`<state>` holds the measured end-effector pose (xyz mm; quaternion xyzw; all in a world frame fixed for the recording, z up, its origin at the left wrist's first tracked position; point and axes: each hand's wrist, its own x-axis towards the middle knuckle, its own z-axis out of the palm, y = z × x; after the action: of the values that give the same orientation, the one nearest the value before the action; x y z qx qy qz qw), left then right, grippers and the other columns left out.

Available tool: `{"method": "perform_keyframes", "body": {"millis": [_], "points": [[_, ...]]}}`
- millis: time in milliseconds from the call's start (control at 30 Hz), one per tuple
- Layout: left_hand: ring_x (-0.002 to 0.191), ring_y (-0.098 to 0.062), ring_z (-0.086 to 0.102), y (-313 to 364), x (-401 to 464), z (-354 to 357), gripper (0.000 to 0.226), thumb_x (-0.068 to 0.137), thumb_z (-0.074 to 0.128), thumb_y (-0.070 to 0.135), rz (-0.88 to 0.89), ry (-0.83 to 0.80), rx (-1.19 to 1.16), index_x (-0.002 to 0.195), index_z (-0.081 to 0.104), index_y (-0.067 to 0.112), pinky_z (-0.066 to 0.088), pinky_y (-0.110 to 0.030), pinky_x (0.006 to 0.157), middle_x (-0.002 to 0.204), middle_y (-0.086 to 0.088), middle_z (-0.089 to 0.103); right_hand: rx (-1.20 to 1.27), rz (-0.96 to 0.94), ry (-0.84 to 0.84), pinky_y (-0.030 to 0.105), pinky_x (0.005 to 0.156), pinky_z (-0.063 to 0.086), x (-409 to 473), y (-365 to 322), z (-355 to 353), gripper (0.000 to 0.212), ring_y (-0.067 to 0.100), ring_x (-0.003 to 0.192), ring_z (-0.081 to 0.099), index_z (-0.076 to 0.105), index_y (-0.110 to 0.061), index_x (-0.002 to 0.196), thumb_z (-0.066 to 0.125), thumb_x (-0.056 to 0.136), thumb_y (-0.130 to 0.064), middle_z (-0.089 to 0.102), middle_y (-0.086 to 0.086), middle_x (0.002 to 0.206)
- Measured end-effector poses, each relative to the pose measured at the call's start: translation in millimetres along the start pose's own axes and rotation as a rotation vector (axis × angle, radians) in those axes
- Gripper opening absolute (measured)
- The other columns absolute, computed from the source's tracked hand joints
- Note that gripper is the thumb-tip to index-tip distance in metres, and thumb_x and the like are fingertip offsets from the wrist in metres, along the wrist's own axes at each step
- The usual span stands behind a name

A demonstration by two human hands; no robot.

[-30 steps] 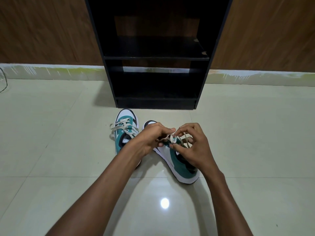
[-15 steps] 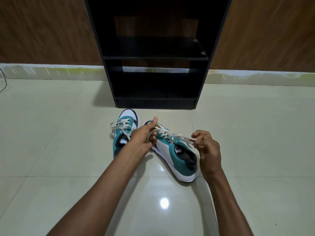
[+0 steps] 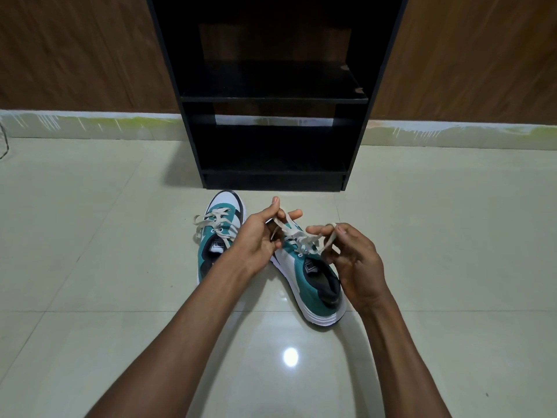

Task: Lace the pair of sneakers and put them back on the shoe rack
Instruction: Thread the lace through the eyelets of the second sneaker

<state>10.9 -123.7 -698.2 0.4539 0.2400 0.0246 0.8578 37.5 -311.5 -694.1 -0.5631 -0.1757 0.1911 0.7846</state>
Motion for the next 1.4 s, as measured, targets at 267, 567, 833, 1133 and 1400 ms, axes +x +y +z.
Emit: {"method": "perform_keyframes", "body": {"millis": [267, 567, 833, 1133, 1400], "points": [[0.065, -0.017, 0.056, -5.7, 27.8, -9.9, 0.034, 0.092, 0.069, 0.042, 0.181, 0.334, 0.123, 0.072, 0.079, 0.017, 0.047, -0.028, 0.063, 0.060, 0.003, 0.058, -0.213, 0.170, 0.181, 0.020, 0.047, 0.020, -6.2, 7.0, -20.4, 0.033, 0.010, 0.053, 0.033, 0.066, -0.011, 0.074, 0.049, 0.101, -0.012, 0.046, -0.001, 0.056], [0.069, -0.021, 0.067, -12.3, 57.2, -2.2, 0.028, 0.087, 0.073, 0.044, 0.286, 0.502, 0.217, 0.066, 0.080, 0.027, 0.059, -0.042, 0.083, 0.063, 0.010, 0.072, -0.400, 0.284, 0.098, 0.023, 0.048, 0.020, -18.1, -6.6, -13.9, 0.032, 0.006, 0.047, 0.032, 0.062, -0.010, 0.067, 0.053, 0.098, -0.011, 0.043, -0.006, 0.052], [0.050, -0.011, 0.049, -13.8, 58.0, 6.2, 0.019, 0.095, 0.069, 0.031, 0.286, 0.457, 0.003, 0.087, 0.078, 0.015, 0.052, -0.030, 0.067, 0.047, 0.005, 0.041, -0.294, 0.381, -0.078, 0.018, 0.044, 0.020, -25.7, -12.4, 5.0, 0.033, 0.006, 0.042, 0.030, 0.064, -0.011, 0.072, 0.050, 0.101, -0.014, 0.043, 0.003, 0.054], [0.059, -0.014, 0.055, -1.3, 74.5, 1.5, 0.030, 0.097, 0.063, 0.040, 0.483, 0.717, 0.598, 0.088, 0.076, 0.014, 0.030, -0.022, 0.051, 0.068, 0.000, 0.065, -0.412, 0.302, 0.087, 0.021, 0.051, 0.026, -31.2, 0.1, 53.3, 0.036, 0.002, 0.041, 0.034, 0.057, -0.017, 0.066, 0.054, 0.102, -0.021, 0.046, -0.013, 0.051], [0.068, -0.033, 0.062, -6.5, 90.4, -0.7, 0.034, 0.102, 0.055, 0.033, 0.592, 0.697, 0.970, 0.087, 0.072, 0.007, 0.039, -0.031, 0.057, 0.073, -0.013, 0.067, -0.514, 0.150, 0.208, 0.013, 0.057, 0.036, -44.5, 1.3, 66.0, 0.035, 0.003, 0.061, 0.046, 0.052, -0.017, 0.067, 0.054, 0.102, -0.021, 0.056, -0.012, 0.063]]}}
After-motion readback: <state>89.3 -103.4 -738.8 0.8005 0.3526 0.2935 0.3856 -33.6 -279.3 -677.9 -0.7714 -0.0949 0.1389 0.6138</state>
